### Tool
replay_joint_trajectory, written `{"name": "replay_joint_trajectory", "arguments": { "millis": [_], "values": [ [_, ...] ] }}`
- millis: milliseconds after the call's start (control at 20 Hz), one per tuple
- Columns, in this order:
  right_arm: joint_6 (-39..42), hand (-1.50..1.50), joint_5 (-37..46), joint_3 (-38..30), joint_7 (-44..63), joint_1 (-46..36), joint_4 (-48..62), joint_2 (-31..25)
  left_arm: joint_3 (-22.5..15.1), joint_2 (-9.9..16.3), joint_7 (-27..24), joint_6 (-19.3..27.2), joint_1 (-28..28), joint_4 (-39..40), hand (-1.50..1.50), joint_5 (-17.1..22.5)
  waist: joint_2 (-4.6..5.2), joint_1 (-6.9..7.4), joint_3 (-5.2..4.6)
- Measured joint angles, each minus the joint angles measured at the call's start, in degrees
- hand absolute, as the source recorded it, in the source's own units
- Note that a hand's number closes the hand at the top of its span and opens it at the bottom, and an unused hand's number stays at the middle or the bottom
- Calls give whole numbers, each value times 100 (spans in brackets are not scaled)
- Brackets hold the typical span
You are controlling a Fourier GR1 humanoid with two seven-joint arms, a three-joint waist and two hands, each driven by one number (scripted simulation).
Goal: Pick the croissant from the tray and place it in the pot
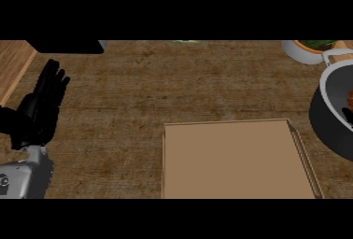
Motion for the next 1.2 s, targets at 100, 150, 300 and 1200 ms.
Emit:
{"name": "replay_joint_trajectory", "arguments": {
  "millis": [100, 150, 300, 1200],
  "values": [
    [-98, 150, -20, -25, -226, -219, 648, -182, 32, -8, -33, -2, -16, 53, 0, -9, -4, -10, -4],
    [-108, 150, -47, -32, -271, -352, 958, -218, 12, -16, -8, 9, -15, 10, 0, -29, -6, -3, -9],
    [-69, -150, -149, -157, -387, -579, 1794, -376, 3, -31, 3, -14, -4, -8, 0, -19, -9, -2, -37],
    [1918, -150, -2561, -1557, -2089, -1412, 4055, -991, -10, -79, 94, 27, 80, -159, 0, -84, -49, -58, -79]
  ]
}}
